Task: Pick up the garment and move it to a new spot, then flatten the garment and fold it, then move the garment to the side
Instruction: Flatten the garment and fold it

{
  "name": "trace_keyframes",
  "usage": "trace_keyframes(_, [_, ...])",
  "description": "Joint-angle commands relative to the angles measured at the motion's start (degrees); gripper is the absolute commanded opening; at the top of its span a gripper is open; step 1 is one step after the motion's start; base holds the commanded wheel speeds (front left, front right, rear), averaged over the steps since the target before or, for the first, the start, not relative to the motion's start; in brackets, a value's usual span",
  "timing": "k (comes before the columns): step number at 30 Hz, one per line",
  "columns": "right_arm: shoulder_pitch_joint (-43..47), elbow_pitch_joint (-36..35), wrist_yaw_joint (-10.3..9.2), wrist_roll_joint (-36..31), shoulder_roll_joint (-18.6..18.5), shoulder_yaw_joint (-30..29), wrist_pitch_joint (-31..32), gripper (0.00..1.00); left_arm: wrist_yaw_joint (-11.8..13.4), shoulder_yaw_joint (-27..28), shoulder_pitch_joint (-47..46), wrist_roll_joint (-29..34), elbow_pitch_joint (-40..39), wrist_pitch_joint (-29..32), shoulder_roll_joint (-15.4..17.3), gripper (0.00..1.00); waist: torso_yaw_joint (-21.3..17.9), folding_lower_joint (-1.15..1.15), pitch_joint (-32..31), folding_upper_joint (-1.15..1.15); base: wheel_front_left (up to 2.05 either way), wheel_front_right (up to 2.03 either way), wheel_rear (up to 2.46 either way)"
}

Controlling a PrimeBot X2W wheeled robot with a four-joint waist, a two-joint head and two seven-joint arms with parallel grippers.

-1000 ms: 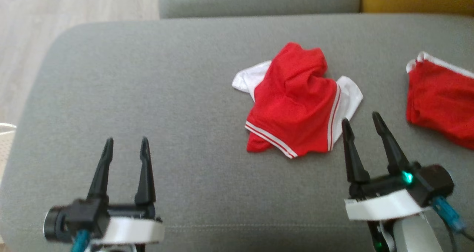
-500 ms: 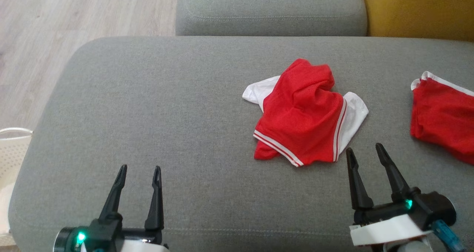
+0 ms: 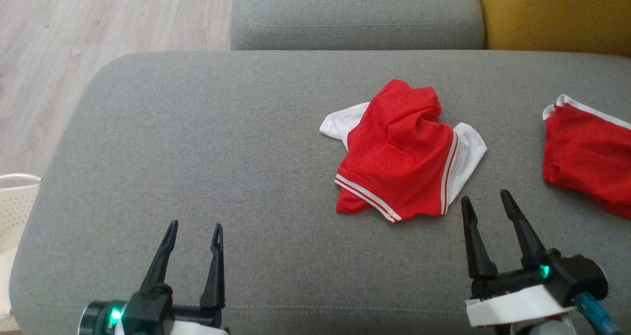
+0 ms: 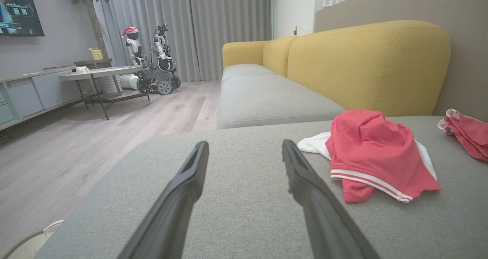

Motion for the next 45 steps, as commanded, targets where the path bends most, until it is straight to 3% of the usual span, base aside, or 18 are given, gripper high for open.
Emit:
trace_keyframes(1, [-1.12, -1.9, 0.35, -0.38, -0.04, 1.24, -0.28, 1.0, 0.02, 1.59, -2.2, 0.45, -1.74, -0.29, -0.51, 1.0, -0.02, 0.0, -0.03, 0.0, 0.0, 0.0, 0.0])
trace_keyframes(12, [-1.48, -1.74, 0.35, -0.15, -0.03, 0.65, -0.28, 1.0, -1.11, -0.41, -2.88, 1.72, -0.55, -0.29, 1.1, 1.0, -0.65, 0.0, 1.07, 0.0, 0.0, 0.0, 0.0])
trace_keyframes(19, [-4.21, -4.36, 0.35, -0.06, -0.03, -2.68, -0.28, 1.0, -8.51, -10.86, -12.14, 5.0, 6.99, -0.29, 3.12, 1.0, -2.54, 0.0, 5.62, 0.0, 0.0, 0.0, 0.0])
trace_keyframes(26, [-8.93, -7.82, 0.35, -0.57, -0.03, -3.33, -0.28, 1.0, -13.16, -22.63, -26.51, 4.02, 22.87, -0.29, 1.3, 1.0, -6.79, 0.0, 11.99, 0.0, 0.0, 0.0, 0.0])
trace_keyframes(29, [-10.91, -8.93, 0.35, -0.66, -0.03, -3.33, -0.28, 1.0, -13.47, -29.1, -35.2, 2.92, 30.66, -0.29, 0.47, 1.0, -9.22, 0.0, 15.77, 0.0, 0.0, 0.0, 0.0])
trace_keyframes(33, [-12.04, -9.35, 0.35, -0.35, -0.03, -3.68, -0.28, 1.0, -13.5, -33.71, -42.02, 1.29, 35.2, -0.29, 0.17, 1.0, -11.08, 0.0, 18.4, 0.0, 0.0, 0.0, 0.0])
trace_keyframes(45, [-14.23, -10.04, 0.35, 1.15, -0.03, -3.17, -0.28, 1.0, -11.61, -35.68, -50.63, 2.8, 47.5, -0.29, 0.6, 1.0, -14.03, 0.0, 21.49, 0.0, 0.0, 0.0, 0.0])
